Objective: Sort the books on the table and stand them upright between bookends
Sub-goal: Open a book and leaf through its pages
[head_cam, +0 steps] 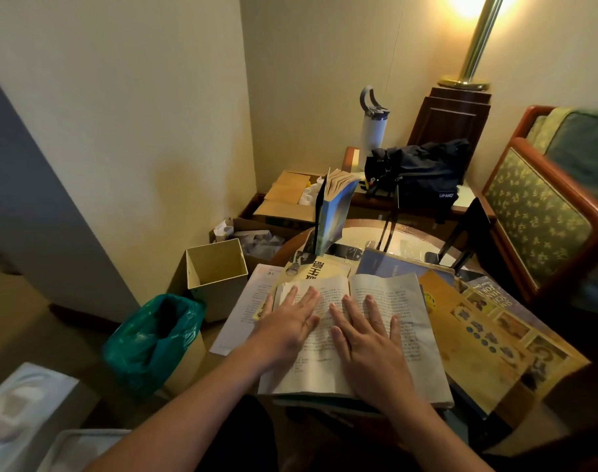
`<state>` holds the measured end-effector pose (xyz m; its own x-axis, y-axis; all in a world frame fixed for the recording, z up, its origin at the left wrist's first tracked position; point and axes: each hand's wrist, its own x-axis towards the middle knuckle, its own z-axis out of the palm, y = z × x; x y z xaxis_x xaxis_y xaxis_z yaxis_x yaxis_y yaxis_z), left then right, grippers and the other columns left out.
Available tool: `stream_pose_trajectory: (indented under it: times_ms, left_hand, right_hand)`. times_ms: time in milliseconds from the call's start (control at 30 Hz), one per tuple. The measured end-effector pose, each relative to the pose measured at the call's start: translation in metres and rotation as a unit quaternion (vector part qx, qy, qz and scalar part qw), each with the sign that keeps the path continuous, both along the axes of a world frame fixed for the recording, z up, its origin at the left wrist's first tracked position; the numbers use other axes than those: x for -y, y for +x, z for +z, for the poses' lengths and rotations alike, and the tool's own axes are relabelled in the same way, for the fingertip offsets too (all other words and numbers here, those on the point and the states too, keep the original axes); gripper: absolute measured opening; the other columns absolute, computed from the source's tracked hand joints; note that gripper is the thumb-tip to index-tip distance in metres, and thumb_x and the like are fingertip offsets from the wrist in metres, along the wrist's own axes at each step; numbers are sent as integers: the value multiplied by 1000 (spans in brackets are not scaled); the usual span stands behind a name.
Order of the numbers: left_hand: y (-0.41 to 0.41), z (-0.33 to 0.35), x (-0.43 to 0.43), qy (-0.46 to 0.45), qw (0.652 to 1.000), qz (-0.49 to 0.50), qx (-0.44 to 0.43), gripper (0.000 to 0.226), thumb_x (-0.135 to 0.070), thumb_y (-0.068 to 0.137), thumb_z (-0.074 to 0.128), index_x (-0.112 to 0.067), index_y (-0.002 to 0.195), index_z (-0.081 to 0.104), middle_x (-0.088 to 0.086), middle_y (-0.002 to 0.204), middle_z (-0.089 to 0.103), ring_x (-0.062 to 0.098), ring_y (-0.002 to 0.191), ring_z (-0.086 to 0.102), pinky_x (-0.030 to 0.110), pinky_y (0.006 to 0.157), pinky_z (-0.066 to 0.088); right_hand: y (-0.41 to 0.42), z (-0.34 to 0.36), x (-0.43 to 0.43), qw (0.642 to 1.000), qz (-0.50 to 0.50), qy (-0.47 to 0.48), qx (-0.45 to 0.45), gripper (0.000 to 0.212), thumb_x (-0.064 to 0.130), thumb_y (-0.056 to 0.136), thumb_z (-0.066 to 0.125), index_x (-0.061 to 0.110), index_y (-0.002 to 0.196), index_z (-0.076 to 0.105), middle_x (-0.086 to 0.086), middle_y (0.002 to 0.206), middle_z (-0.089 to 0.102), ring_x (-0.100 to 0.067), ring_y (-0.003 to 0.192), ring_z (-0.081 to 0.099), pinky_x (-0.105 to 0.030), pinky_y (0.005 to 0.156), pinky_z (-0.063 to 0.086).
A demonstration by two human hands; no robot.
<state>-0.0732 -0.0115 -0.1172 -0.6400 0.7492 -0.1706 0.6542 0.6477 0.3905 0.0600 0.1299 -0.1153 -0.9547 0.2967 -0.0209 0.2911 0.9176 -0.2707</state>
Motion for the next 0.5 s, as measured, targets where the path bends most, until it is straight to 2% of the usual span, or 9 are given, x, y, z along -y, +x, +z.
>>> stream_pose_trajectory:
  times_ms: [100, 233, 300, 500]
  left_hand:
    - [21, 3, 21, -15, 1000, -19, -4, 57, -57, 103, 15, -43, 155, -3, -23, 161, -7, 11, 151, -15, 55, 121, -14]
    - [51, 10, 41, -76, 993, -75, -56, 56, -57, 103, 11, -42, 153, -10, -23, 157, -13, 7, 146, -21, 53, 117, -21]
    - [53, 11, 43, -87, 990, -84, -68, 56, -57, 103, 11, -42, 153, -10, -23, 157, -13, 8, 146, -20, 54, 117, -20]
    - [15, 11, 7, -46, 999, 12, -13, 58, -55, 104, 19, -39, 156, -2, -18, 164, -2, 20, 153, -7, 56, 122, -9]
  right_hand:
    - [0, -2, 0, 1000, -3, 5, 0, 56, 61, 100, 5, 50, 154, -3, 23, 161, -20, -13, 145, -34, -54, 119, -15]
    - [0, -3, 0, 1000, 1, 0, -1, 55, 60, 99, 5, 52, 153, -5, 22, 161, -20, -14, 145, -34, -55, 119, -15]
    - [0, -2, 0, 1000, 1, 1, 0, 56, 60, 99, 5, 51, 153, -5, 21, 161, -21, -15, 145, -34, -55, 119, -15]
    - [-2, -1, 0, 1000, 6, 17, 9, 55, 59, 101, 7, 49, 154, -6, 20, 161, -21, -16, 145, -34, -55, 119, -14]
